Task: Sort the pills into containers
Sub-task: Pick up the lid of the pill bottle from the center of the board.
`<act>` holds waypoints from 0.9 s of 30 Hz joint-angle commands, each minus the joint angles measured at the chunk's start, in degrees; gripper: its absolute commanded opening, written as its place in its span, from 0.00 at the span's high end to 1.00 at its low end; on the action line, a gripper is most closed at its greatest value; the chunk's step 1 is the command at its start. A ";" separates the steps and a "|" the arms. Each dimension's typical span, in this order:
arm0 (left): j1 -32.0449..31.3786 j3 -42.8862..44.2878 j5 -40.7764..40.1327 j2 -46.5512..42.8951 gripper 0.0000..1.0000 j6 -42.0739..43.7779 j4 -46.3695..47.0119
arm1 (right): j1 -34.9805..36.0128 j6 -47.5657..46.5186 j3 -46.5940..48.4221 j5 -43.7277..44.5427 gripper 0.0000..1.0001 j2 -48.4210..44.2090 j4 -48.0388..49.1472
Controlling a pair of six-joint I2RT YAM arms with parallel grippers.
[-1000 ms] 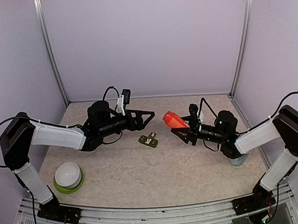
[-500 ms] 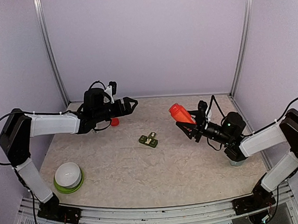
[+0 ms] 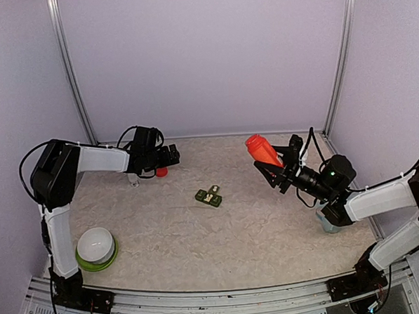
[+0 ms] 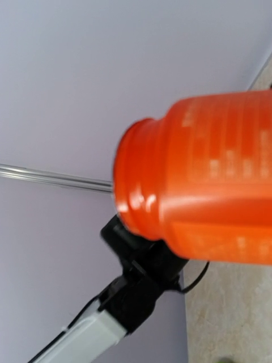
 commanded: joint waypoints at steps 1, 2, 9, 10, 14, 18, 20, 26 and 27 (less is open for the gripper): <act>0.93 6.45 -8.59 4.73 0.01 3.24 -6.14 | -0.13 -0.35 -0.27 0.76 0.97 -2.16 0.79; 1.14 7.20 -9.54 5.52 0.01 3.36 -6.73 | -0.13 -0.32 -0.22 0.86 0.98 -2.16 0.63; 1.70 11.06 -12.23 10.19 0.08 4.14 -10.01 | -0.13 0.18 0.21 0.61 0.98 -1.23 0.49; 1.70 11.10 -12.18 10.58 0.10 4.20 -10.08 | -0.13 0.20 0.17 0.68 0.98 -1.06 0.51; 1.70 10.99 -12.19 11.59 0.16 4.30 -10.24 | -0.13 0.29 0.32 0.64 0.98 -0.68 0.40; 1.54 10.53 -11.86 12.07 0.20 4.27 -10.05 | -0.13 0.29 0.54 0.89 0.98 -0.46 0.07; 1.35 10.61 -11.90 12.41 0.22 4.39 -9.94 | -0.13 0.34 0.68 0.93 0.98 -0.20 0.07; 0.58 11.03 -12.63 13.21 0.30 4.91 -10.72 | -0.13 0.38 0.95 0.99 0.98 0.30 -0.12; 0.48 11.03 -13.04 13.20 0.30 4.97 -10.97 | -0.13 0.38 0.96 1.02 0.98 0.22 -0.27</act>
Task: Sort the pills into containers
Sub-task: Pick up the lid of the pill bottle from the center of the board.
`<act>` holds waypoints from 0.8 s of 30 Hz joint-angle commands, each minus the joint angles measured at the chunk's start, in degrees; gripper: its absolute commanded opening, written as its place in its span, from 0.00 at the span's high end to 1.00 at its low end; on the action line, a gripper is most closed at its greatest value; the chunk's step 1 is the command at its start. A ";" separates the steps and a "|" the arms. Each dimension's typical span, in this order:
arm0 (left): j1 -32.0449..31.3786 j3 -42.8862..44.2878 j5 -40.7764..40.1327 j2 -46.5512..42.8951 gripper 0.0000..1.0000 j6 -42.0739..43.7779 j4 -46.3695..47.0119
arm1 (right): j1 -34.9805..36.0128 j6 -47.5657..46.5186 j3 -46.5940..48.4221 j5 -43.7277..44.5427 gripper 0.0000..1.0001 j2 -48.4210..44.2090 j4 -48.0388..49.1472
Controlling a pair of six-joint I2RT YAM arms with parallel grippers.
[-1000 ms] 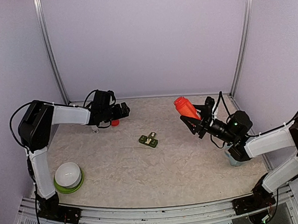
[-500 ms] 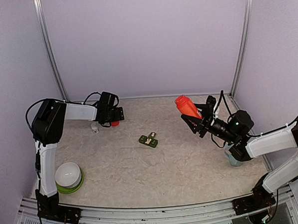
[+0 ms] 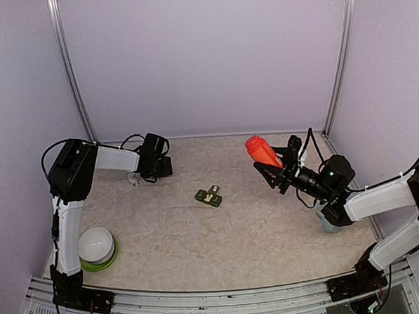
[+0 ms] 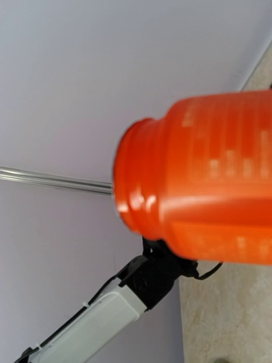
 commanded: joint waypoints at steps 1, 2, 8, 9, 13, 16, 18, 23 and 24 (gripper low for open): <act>-0.78 1.25 -1.75 1.67 0.29 0.95 -1.28 | -0.13 0.28 0.95 0.68 0.98 0.06 0.36; -0.80 1.24 -1.90 1.79 0.29 1.03 -1.26 | -0.13 0.27 0.98 0.75 0.98 0.06 0.36; -0.73 1.77 -1.54 2.15 0.37 1.06 -1.23 | -0.13 0.36 1.24 0.69 0.98 0.65 0.15; -0.72 1.91 -1.43 2.18 0.39 1.06 -1.33 | -0.13 0.36 1.32 0.75 0.98 0.67 0.12; -0.80 1.97 -0.98 1.89 0.52 1.06 -1.39 | -0.13 0.23 1.45 1.12 0.98 0.75 -0.38; -0.96 1.49 -0.11 1.00 0.53 1.06 -1.27 | -0.13 -0.02 1.90 1.08 0.98 1.07 -1.06; -1.27 0.90 0.79 -0.19 0.53 1.06 -1.09 | -0.13 -0.12 2.16 0.75 0.98 1.35 -1.45; -2.67 -1.73 6.25 -5.37 0.53 1.06 0.74 | -0.13 -0.62 2.67 -0.66 0.98 1.55 -2.28; -3.06 -2.44 8.09 -6.78 0.53 1.06 1.53 | -0.13 -0.75 2.77 -0.98 0.98 1.55 -2.52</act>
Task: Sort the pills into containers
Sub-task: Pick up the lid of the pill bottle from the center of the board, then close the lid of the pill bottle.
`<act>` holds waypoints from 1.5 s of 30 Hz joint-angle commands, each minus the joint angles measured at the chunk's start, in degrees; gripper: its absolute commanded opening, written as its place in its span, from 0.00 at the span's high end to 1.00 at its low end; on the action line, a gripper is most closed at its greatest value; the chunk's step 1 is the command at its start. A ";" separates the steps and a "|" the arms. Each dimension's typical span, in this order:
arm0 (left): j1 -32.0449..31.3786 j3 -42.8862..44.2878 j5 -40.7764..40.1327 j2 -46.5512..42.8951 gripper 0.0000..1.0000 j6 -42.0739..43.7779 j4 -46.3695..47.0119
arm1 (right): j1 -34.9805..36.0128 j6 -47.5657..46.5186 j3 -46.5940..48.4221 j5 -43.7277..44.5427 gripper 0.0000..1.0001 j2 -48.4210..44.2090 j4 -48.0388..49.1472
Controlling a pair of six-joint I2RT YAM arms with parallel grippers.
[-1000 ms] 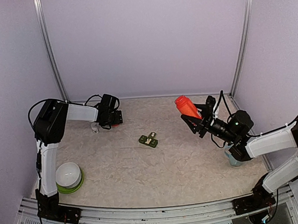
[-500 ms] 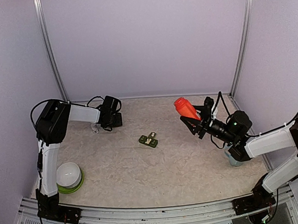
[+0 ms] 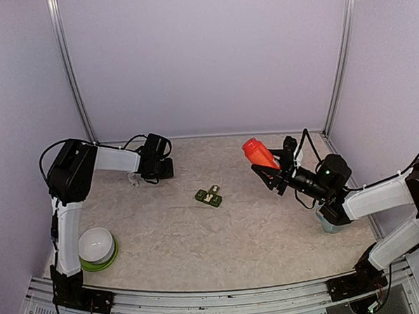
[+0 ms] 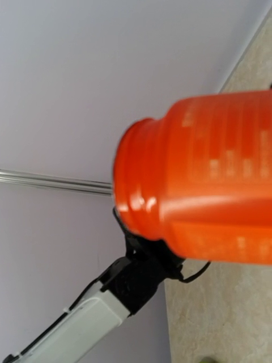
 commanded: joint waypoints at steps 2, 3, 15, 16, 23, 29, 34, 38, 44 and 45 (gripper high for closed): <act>-2.80 -3.13 9.60 -9.25 0.53 0.25 3.36 | -0.13 -0.88 2.31 -1.58 0.98 0.45 -0.29; -3.42 -3.57 11.80 -10.96 0.53 0.25 3.94 | -0.13 -0.97 2.44 -1.87 0.98 0.53 -0.56; -10.07 -8.84 31.45 -22.41 0.52 -2.47 13.05 | 1.19 -2.00 4.37 -4.60 0.98 2.48 -3.28; -10.56 -9.04 32.86 -23.04 0.52 -2.89 13.74 | 1.33 -2.10 4.46 -4.61 0.98 2.56 -3.36; -13.89 -10.73 39.89 -26.16 0.52 -7.29 18.60 | 2.21 -2.52 5.01 -4.71 0.98 2.83 -4.11; -15.01 -13.12 44.48 -28.31 0.51 -12.82 25.06 | 2.74 -2.83 5.12 -4.52 0.98 2.83 -4.38; -16.26 -12.95 46.17 -28.58 0.51 -14.58 26.33 | 3.10 -2.89 5.32 -4.31 0.98 3.01 -4.51; -17.05 -12.90 47.95 -28.05 0.51 -16.23 27.69 | 3.21 -3.00 5.31 -3.87 0.98 2.84 -4.56; -18.28 -13.10 50.28 -27.12 0.51 -19.08 30.88 | 3.30 -3.09 5.13 -3.66 0.98 2.66 -4.64; -18.53 -12.83 50.48 -27.02 0.51 -19.27 30.87 | 3.36 -3.03 5.09 -3.64 0.98 2.59 -4.53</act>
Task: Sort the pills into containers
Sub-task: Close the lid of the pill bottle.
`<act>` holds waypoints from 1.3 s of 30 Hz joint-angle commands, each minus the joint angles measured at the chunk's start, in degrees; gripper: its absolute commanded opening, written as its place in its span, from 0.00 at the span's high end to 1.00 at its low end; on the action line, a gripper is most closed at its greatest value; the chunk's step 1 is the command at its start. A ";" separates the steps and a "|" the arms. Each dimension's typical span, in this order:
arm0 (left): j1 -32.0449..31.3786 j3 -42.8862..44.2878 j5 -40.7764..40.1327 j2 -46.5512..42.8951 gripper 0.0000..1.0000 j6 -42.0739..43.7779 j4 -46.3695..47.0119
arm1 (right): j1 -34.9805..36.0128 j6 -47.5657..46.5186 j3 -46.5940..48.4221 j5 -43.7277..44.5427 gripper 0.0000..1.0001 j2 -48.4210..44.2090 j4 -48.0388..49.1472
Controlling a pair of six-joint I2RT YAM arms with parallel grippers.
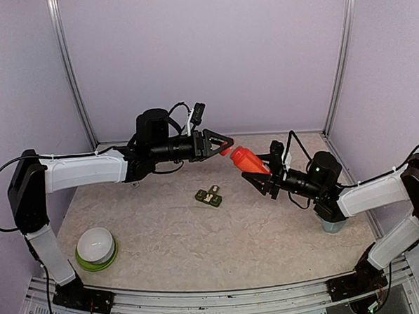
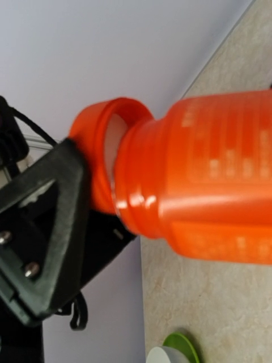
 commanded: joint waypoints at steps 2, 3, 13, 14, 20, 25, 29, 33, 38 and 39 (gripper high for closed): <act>-1.67 0.55 2.90 0.28 0.51 -2.30 3.64 | 0.58 -0.23 1.36 0.55 0.98 -0.29 1.48; -1.86 0.72 3.05 0.43 0.51 -2.39 3.51 | 0.60 -0.29 1.46 0.63 0.98 -0.36 1.40; -3.06 1.66 3.06 1.54 0.51 -2.63 2.26 | 0.63 -0.35 1.58 0.64 0.98 -0.47 1.21; -3.19 1.90 2.92 1.66 0.51 -2.68 1.99 | 0.63 -0.37 1.66 0.62 0.98 -0.47 1.19; -3.67 2.26 0.76 2.16 0.51 -3.43 0.54 | 1.00 -1.17 2.64 2.72 0.98 -0.21 -0.79; -4.21 2.70 -1.52 2.92 0.52 -5.35 -1.73 | 2.74 -4.37 3.76 10.08 1.00 -0.67 -3.65; -4.62 2.17 -3.55 3.36 0.53 -6.92 -2.42 | 5.97 -9.78 5.22 19.80 1.00 -0.75 -5.80; -4.83 1.89 -4.51 3.54 0.53 -6.88 -3.53 | 8.90 -14.26 5.16 25.28 1.00 -0.64 -5.34; -5.01 1.87 -3.45 3.79 0.53 -6.14 -3.51 | 10.12 -15.73 4.84 27.33 1.00 -0.78 -4.09; -5.01 2.25 -3.29 3.92 0.53 -5.52 -4.29 | 10.12 -15.62 4.93 27.25 1.00 -0.93 -4.45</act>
